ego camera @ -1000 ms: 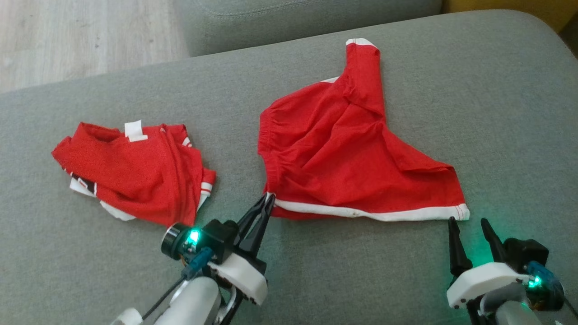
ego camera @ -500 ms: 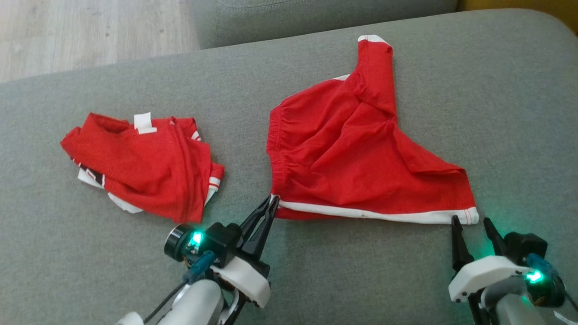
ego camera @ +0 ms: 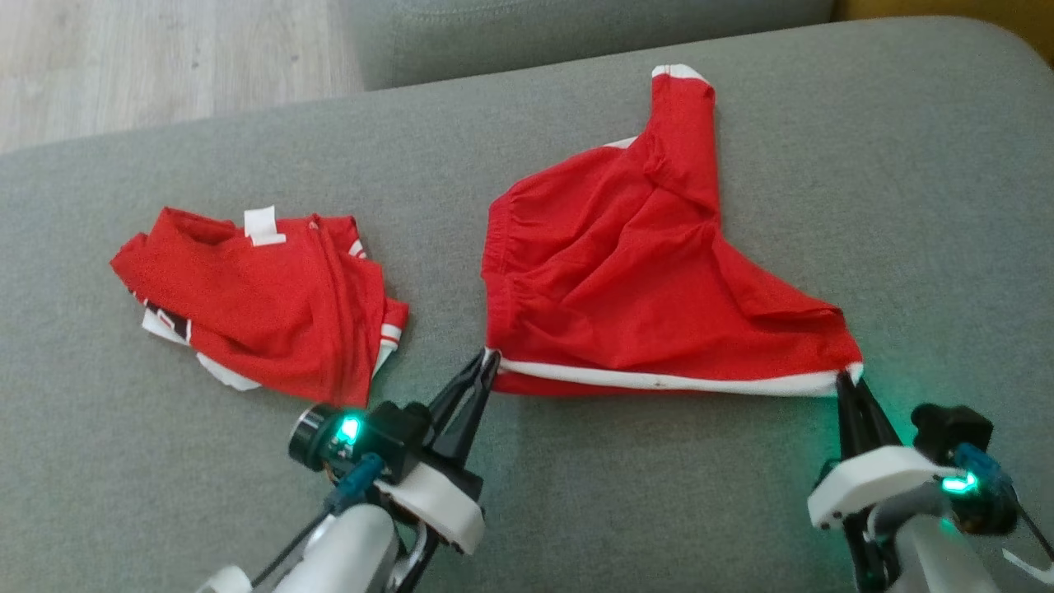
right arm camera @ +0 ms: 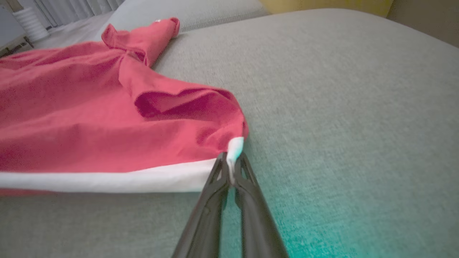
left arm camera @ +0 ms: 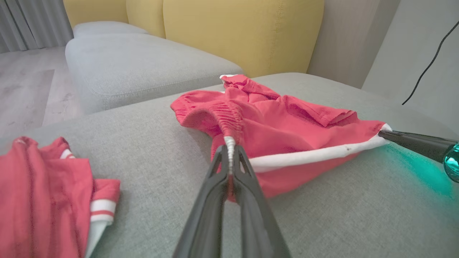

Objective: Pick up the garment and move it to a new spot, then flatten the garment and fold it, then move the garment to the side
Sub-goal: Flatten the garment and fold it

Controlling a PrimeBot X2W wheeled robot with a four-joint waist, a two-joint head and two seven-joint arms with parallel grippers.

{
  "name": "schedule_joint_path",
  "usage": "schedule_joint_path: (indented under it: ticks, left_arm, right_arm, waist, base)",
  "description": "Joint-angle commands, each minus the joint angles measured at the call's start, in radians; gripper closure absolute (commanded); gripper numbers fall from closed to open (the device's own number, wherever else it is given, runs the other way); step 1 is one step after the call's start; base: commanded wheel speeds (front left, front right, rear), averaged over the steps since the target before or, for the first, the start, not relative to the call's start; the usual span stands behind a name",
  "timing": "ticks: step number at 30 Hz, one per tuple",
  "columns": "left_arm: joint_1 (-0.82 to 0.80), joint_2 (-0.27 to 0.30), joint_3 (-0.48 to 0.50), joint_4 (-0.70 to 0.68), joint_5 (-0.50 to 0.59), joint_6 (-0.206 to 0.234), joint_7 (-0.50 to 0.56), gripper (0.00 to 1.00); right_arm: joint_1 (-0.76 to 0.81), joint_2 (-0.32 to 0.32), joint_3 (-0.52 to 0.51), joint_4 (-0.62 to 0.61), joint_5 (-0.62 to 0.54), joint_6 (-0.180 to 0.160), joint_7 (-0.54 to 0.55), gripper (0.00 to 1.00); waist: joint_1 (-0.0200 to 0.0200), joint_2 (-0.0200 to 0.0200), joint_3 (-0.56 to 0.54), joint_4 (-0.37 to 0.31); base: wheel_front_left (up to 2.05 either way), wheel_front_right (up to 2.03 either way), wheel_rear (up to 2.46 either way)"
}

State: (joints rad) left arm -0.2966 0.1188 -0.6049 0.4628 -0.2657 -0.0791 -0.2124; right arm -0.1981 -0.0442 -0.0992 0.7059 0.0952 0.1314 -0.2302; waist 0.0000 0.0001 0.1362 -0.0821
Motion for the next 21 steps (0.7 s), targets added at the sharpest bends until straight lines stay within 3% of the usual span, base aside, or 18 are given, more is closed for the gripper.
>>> schedule_joint_path:
  ticks: [1,10,16,21]
  left_arm:
    - [-0.048,0.021,0.042,-0.039,-0.005,0.006,-0.009,1.00]
    - [-0.214,0.061,0.076,-0.101,-0.020,-0.012,0.046,1.00]
    - [-0.461,0.106,0.101,-0.102,-0.047,-0.038,0.148,1.00]
    - [-0.617,0.139,0.114,-0.038,-0.070,-0.046,0.196,1.00]
  right_arm:
    - [-0.042,-0.006,0.048,-0.048,0.026,-0.001,-0.019,1.00]
    - [-0.091,-0.006,0.157,-0.267,0.111,-0.001,0.014,1.00]
    - [-0.244,-0.007,0.205,-0.427,0.117,-0.001,0.102,1.00]
    - [-0.378,-0.020,0.224,-0.459,0.133,-0.001,0.152,1.00]
  waist:
    - [0.0000,-0.0001,-0.011,-0.002]
    - [0.0000,-0.0001,-0.062,-0.007]
    - [0.0000,-0.0001,-0.105,-0.027]
    - [0.0000,-0.0001,-0.131,-0.047]
  base:
    - [0.00,0.00,0.00]
    - [0.00,0.00,0.00]
    - [0.00,0.00,0.00]
    - [0.00,0.00,0.00]
